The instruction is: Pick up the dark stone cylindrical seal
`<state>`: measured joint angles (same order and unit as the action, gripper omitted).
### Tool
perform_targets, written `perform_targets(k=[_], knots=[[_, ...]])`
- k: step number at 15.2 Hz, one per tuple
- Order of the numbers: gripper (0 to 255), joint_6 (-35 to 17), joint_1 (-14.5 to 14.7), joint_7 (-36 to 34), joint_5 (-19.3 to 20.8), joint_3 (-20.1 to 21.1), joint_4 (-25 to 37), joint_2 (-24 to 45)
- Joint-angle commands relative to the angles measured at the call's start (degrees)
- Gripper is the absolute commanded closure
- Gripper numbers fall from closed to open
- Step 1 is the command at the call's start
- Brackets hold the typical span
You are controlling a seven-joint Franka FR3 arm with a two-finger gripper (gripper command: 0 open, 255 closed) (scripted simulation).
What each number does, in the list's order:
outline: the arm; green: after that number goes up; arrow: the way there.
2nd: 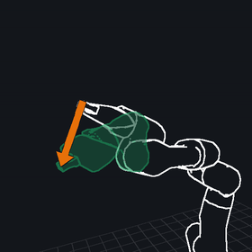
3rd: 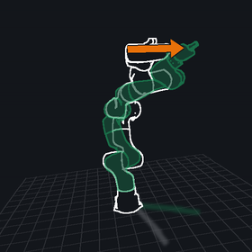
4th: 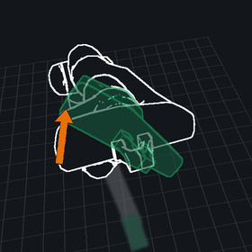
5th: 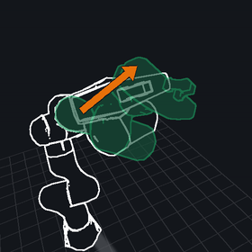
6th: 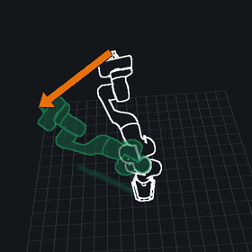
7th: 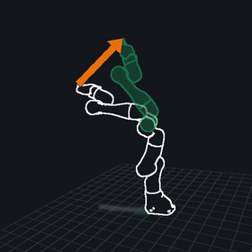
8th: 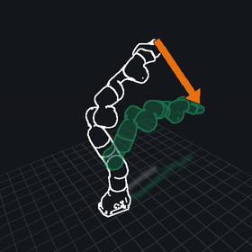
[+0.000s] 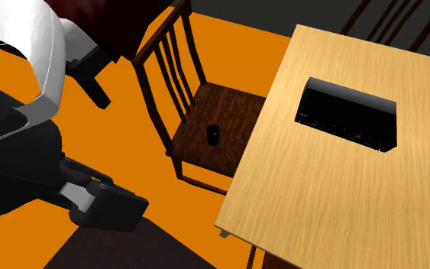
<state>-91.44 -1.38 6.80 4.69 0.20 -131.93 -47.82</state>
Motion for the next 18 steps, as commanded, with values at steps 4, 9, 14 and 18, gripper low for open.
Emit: perform_targets(k=[4, 9, 14, 18], knots=[[0, -5.0, 0.1, -1.6, -0.6, 0.6, -1.7, 4.1], [0, -13.2, 0.1, -4.1, -1.3, 1.7, -2.9, 12.2], [0, -20.8, 0.1, -6.5, -1.7, 2.7, -2.3, 21.6], [0, -26.2, 0.1, -8.4, -1.8, 3.4, -0.4, 29.8]])
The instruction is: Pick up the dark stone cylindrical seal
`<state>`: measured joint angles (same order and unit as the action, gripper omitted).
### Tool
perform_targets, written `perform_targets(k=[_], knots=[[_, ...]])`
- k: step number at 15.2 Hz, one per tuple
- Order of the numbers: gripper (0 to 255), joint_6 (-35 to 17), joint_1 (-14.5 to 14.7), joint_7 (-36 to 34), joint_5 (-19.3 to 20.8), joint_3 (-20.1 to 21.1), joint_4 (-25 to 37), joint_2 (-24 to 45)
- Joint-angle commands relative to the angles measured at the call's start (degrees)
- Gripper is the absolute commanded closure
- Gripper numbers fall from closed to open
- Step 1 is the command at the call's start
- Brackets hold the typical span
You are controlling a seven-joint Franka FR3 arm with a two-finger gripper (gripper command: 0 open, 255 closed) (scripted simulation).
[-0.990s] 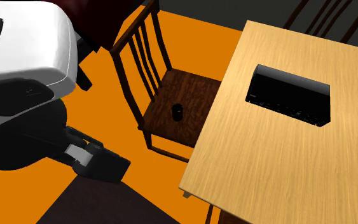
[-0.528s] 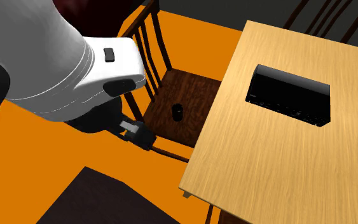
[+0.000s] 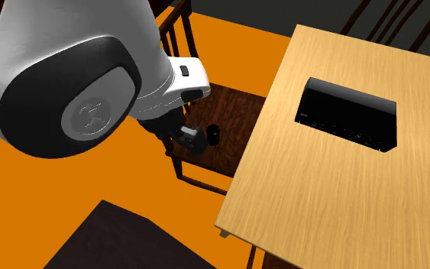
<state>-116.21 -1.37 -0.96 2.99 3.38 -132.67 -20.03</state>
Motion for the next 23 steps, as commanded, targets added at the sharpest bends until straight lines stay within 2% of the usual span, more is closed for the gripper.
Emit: perform_targets(k=[1, 12, 23], knots=[[0, -2.7, 0.0, -1.1, 0.0, 0.4, 1.0, 4.1], [0, -12.4, 0.5, -6.0, 1.1, 1.4, 13.1, 28.4], [0, -14.3, 2.1, -9.3, 1.7, 0.9, 34.1, 53.6]])
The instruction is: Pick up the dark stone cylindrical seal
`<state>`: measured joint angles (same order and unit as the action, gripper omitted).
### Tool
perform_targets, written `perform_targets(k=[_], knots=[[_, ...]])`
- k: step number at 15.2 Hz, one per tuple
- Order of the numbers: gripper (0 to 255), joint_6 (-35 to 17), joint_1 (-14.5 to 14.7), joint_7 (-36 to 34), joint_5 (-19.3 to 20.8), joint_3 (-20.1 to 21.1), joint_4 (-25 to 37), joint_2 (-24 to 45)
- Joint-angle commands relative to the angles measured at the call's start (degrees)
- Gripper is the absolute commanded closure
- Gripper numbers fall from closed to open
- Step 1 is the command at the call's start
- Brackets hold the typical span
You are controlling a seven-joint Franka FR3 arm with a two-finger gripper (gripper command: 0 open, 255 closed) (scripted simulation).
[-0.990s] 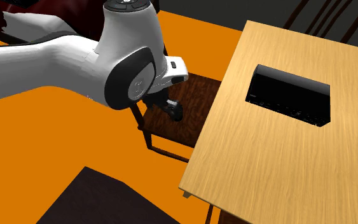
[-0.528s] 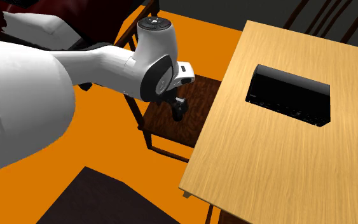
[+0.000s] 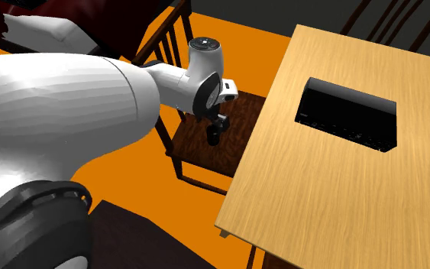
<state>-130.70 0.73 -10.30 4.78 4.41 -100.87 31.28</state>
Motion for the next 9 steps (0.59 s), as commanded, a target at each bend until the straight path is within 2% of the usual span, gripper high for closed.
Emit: perform_targets(k=[1, 5, 9], knots=[[0, 0.5, 0.1, -0.2, -0.1, -0.2, 4.7, 4.7], [0, 2.4, 0.7, -0.8, -0.3, -0.3, 15.7, 14.5], [0, 0.6, 0.8, -0.8, -0.2, -0.5, 16.1, 16.7]])
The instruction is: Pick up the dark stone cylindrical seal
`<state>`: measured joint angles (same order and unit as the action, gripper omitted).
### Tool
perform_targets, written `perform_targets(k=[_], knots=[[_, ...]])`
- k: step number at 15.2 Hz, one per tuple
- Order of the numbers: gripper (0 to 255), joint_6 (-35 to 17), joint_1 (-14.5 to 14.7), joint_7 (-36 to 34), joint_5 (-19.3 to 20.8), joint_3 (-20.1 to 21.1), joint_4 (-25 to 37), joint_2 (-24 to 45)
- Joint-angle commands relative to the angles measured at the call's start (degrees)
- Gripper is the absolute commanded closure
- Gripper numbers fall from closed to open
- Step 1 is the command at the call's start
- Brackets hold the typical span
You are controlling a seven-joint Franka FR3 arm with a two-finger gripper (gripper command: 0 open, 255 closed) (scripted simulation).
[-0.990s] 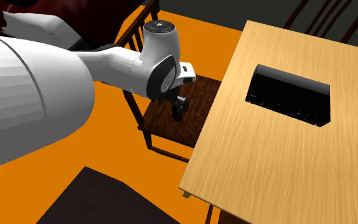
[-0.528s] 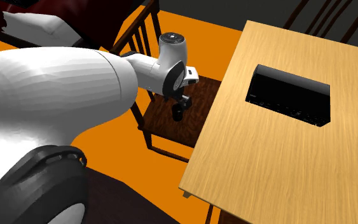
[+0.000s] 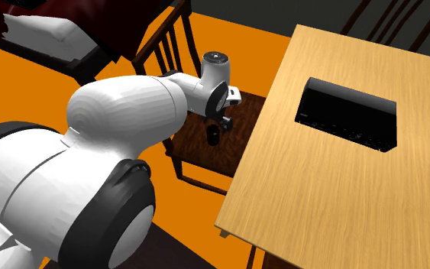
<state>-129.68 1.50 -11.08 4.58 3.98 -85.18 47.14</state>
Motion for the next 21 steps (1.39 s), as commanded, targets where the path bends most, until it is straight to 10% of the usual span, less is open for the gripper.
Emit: perform_targets(k=[1, 6, 7, 21], knots=[[0, -0.8, 0.1, -0.1, 0.1, -0.1, 0.6, 1.4], [0, -1.8, 0.1, -0.1, 0.1, -0.2, 1.0, 2.9], [255, -1.9, 0.1, -0.1, 0.1, -0.2, 1.0, 2.8], [255, 0.2, 0.0, 0.0, 0.0, 0.0, 0.2, 0.0]])
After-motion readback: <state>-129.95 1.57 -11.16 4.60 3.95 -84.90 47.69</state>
